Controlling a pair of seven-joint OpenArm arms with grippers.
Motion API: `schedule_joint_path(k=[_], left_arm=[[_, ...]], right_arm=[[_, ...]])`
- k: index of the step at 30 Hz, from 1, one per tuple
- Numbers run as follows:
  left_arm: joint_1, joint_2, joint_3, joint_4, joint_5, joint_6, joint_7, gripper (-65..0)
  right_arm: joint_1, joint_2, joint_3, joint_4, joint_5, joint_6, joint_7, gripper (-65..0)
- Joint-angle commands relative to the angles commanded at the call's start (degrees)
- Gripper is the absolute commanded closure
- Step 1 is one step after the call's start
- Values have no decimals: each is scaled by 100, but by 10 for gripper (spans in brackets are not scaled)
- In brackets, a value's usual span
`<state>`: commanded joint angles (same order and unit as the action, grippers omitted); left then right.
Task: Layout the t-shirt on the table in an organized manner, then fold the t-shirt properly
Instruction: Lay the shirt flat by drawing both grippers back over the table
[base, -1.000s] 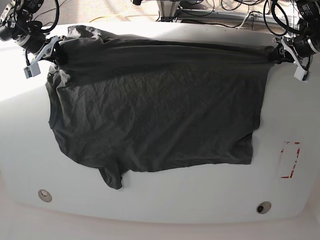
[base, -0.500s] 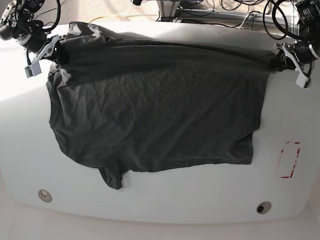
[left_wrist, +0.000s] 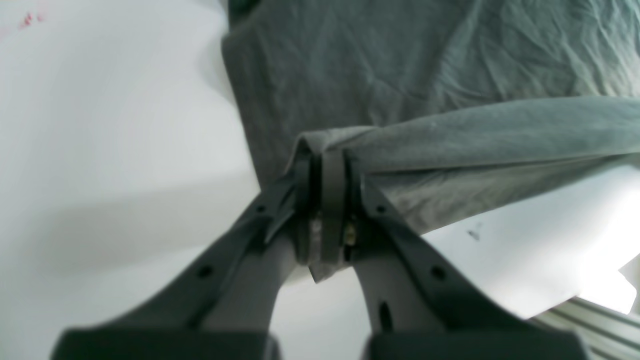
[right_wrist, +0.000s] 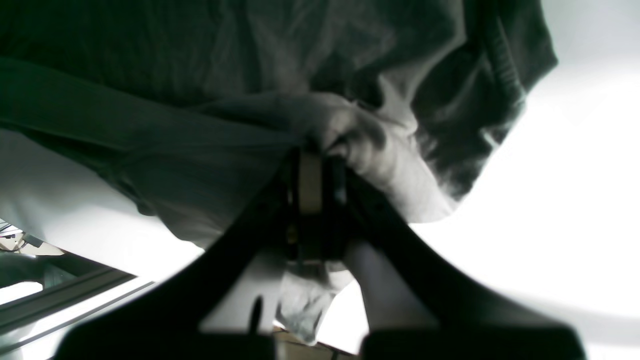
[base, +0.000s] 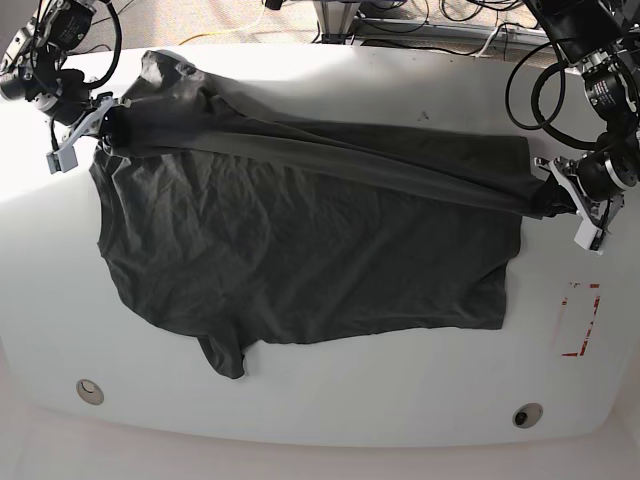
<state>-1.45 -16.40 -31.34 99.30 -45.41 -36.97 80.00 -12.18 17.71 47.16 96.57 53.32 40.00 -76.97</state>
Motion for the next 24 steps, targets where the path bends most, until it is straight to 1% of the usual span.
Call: schedule_joint_path(k=[2,7,12,14,17,18,20,21,22,23,24], left_arm=[[-26,0,53,-114,70,0,0,0],[-53,0,158,-624,352,0,0,0],[-35,0,167,-844,422,0,-198,0],[-44,0,202,-932,422,0,-207,0],[-70,-26,369,-1011,422,0,-207,0],[-123,-35,440,-1029,422,0,-207,0],[-176,-35,501,-1037,422,0,-207,-13],[-202,-35,536,-1037,422,0,-207,-39],[-220,-35,554,-1037,422,0,-207,-57],[-229,-35,563,-1037,422,0,-207,-89],[-237,-35,563,-1029,422,0,-207,-113]], right_arm=[[62,0,0,-88,-9,0,0,-8],[290,0,0,-141,-229,0,0,-8],[448,-26,0,-141,-466,0,0,-10],[510,-26,0,-141,-598,0,0,-29],[580,-35,0,-141,-800,0,0,-128],[607,-35,0,-141,-914,0,0,-211],[607,-35,18,-141,-1011,0,0,-319],[607,-35,35,-141,-1037,0,0,-403],[607,-35,44,-141,-1029,0,0,-450],[589,-35,44,-141,-1011,0,0,-506],[580,-35,44,-132,-1002,0,0,-542]])
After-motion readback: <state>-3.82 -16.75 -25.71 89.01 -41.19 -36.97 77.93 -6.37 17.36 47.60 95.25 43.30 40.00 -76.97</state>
